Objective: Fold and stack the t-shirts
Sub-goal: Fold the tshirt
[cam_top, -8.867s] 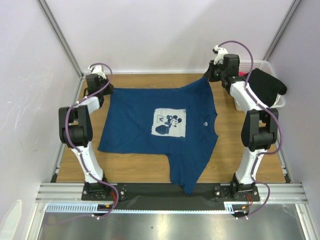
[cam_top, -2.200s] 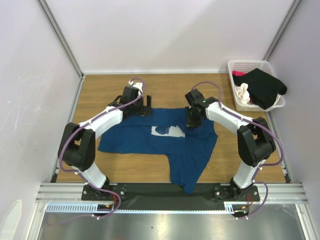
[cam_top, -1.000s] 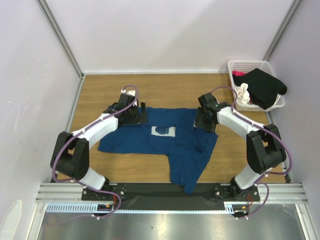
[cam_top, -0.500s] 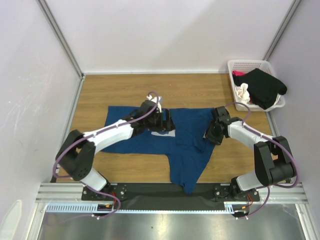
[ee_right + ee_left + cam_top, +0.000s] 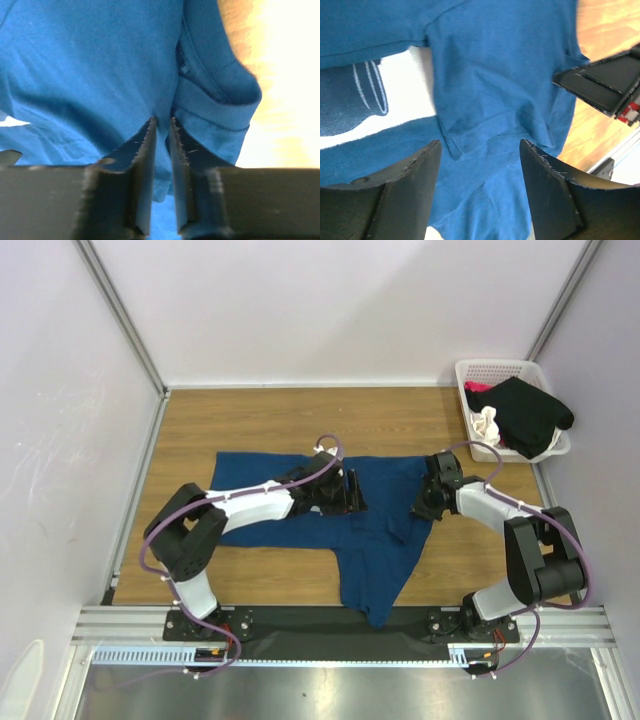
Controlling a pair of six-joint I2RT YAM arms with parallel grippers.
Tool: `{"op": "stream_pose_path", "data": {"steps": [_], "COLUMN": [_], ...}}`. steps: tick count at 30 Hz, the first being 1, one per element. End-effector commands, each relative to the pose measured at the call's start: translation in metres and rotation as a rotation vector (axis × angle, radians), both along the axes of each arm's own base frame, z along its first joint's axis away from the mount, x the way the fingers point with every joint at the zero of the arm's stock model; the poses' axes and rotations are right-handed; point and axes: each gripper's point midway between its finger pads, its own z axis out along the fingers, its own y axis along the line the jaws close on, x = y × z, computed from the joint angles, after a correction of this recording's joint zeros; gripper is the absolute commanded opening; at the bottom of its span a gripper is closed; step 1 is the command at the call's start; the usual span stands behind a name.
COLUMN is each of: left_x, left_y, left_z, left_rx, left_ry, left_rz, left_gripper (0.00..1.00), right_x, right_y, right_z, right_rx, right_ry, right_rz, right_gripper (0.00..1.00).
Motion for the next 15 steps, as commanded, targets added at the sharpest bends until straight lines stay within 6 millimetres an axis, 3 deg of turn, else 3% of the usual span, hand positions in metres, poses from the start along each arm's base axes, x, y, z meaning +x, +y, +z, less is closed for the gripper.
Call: {"op": "stream_pose_path", "data": {"steps": [1, 5, 15], "left_x": [0.015, 0.015, 0.012], "left_y": [-0.012, -0.013, -0.015], "left_z": [0.014, 0.005, -0.012], "left_rx": [-0.05, -0.029, 0.027], "left_ry": [-0.017, 0.002, 0.018], "left_rz": [0.065, 0.072, 0.086], "left_gripper": [0.69, 0.66, 0.6], "right_x": [0.009, 0.013, 0.014], "right_y": [-0.002, -0.006, -0.019], "right_z": [-0.002, 0.003, 0.005], "right_rx": [0.0, -0.005, -0.017], "right_ry": [-0.029, -0.048, -0.061], "right_rz": [0.008, 0.003, 0.0], "right_gripper": [0.15, 0.01, 0.0]}}
